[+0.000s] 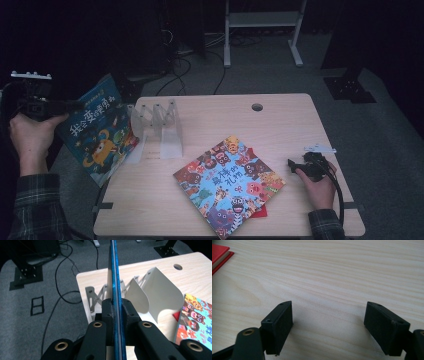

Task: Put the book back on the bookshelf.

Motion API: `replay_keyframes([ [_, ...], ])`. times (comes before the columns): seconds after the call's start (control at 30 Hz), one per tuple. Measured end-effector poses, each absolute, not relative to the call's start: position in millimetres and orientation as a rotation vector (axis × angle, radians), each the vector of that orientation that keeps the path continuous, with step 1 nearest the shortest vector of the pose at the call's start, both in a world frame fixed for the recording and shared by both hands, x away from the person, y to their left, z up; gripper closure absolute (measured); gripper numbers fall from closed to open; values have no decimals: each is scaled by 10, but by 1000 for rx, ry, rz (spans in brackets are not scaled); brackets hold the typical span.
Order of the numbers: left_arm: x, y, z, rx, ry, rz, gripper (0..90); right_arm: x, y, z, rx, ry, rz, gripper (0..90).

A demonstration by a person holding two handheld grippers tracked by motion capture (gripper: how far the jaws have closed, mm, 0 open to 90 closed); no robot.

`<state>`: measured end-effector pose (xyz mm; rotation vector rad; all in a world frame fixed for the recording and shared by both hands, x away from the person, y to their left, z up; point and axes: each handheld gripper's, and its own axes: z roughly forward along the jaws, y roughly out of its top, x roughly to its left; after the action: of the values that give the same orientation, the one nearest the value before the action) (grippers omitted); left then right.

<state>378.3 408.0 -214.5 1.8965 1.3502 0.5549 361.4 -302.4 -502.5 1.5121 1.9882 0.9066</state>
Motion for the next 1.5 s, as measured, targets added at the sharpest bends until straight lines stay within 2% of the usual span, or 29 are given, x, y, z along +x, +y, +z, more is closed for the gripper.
replay_keyframes([
  [0.23, 3930, 4094, -2272, 1861, 1311, 590, 827, 3614, -3024, -5025, 1511, 1989, 906, 218],
  [0.57, 3897, 4218, -2354, 1862, 1304, 596, 822, 3613, -3023, -5025, 1508, 1991, 907, 220],
  [1.03, 3891, 4278, -2358, 1884, 1321, 574, 740, 3613, -3022, -5025, 1506, 1994, 908, 220],
  [1.5, 3777, 4334, -2099, 1849, 1297, 615, 727, 3613, -3023, -5025, 1504, 1994, 909, 220],
])
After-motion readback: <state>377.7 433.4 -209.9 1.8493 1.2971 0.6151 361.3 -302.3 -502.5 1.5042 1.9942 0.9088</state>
